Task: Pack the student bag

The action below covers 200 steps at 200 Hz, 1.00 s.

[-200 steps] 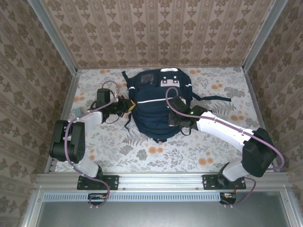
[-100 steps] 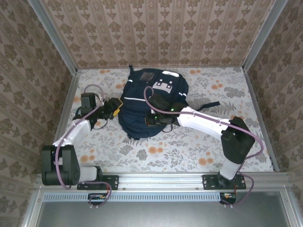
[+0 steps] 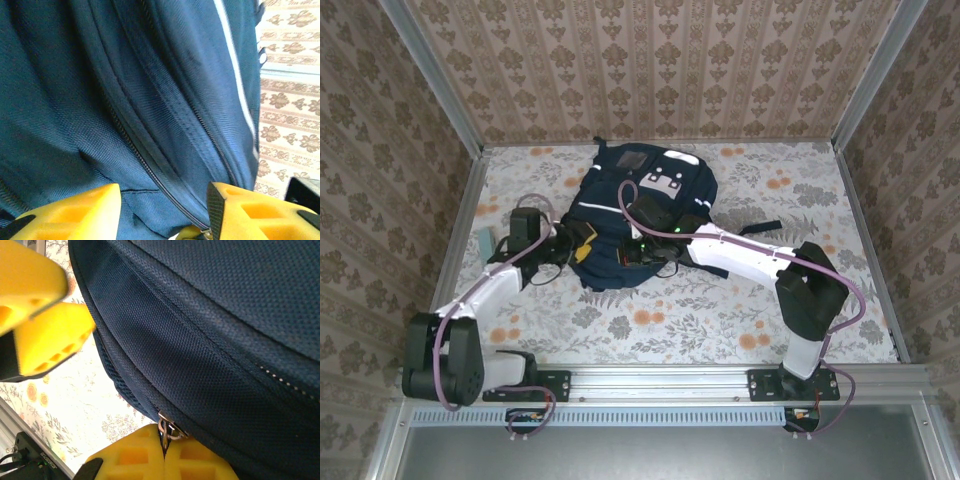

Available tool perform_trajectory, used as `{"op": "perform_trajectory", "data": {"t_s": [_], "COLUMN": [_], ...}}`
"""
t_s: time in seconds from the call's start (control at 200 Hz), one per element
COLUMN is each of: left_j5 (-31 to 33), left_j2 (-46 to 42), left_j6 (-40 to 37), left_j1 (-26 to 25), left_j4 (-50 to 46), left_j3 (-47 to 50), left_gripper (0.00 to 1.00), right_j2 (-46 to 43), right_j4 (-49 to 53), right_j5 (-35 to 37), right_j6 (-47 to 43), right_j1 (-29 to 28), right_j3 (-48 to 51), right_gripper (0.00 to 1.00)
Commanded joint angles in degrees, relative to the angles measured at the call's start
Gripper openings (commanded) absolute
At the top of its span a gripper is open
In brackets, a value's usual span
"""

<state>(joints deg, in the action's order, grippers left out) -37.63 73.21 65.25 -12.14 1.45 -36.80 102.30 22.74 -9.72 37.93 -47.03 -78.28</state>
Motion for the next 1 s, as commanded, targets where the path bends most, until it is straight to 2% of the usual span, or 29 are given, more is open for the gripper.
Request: {"op": "perform_trajectory", "data": {"t_s": [0.0,0.12,0.2,0.335,0.44,0.635,0.795,0.995], "left_j5": [0.41,0.36,3.15,6.79,8.65,9.62,9.45,7.76], "left_j2": [2.11,3.54,3.98,4.2,4.22,4.22,3.65,3.14], "left_j6": [1.81,1.98,1.36,-1.27,-2.93,-4.46,-5.26,-6.8], "left_j1": [-1.41,-2.14,-2.18,-2.18,-2.05,-1.92,-1.75,-1.66], "left_j4": [3.43,4.26,2.76,-1.52,-3.53,-5.14,-6.18,-6.87], "left_j3": [-2.07,-2.14,-2.42,-2.91,-3.02,-3.06,-2.97,-3.08], "left_gripper": [0.46,0.39,0.31,0.14,0.06,0.0,0.0,0.0], "right_j2": [-0.25,-0.9,-1.66,-3.5,-5.58,-9.9,-11.18,-7.35], "right_j4": [-2.76,-2.38,-0.96,2.9,6.05,9.15,9.73,11.29], "right_j5": [-2.15,-0.88,1.63,7.98,14.17,21.15,22.02,22.12], "right_j6": [0.52,0.48,0.16,-1.47,-2.56,-3.39,-4.28,-5.47], "right_j1": [-0.09,-0.11,-0.15,-0.03,0.19,3.7,9.23,16.75], "right_j3": [-0.92,-0.25,0.54,2.55,4.97,9.73,10.74,6.44], "right_gripper": [0.0,0.0,0.0,0.0,0.0,0.0,0.0,0.0]}}
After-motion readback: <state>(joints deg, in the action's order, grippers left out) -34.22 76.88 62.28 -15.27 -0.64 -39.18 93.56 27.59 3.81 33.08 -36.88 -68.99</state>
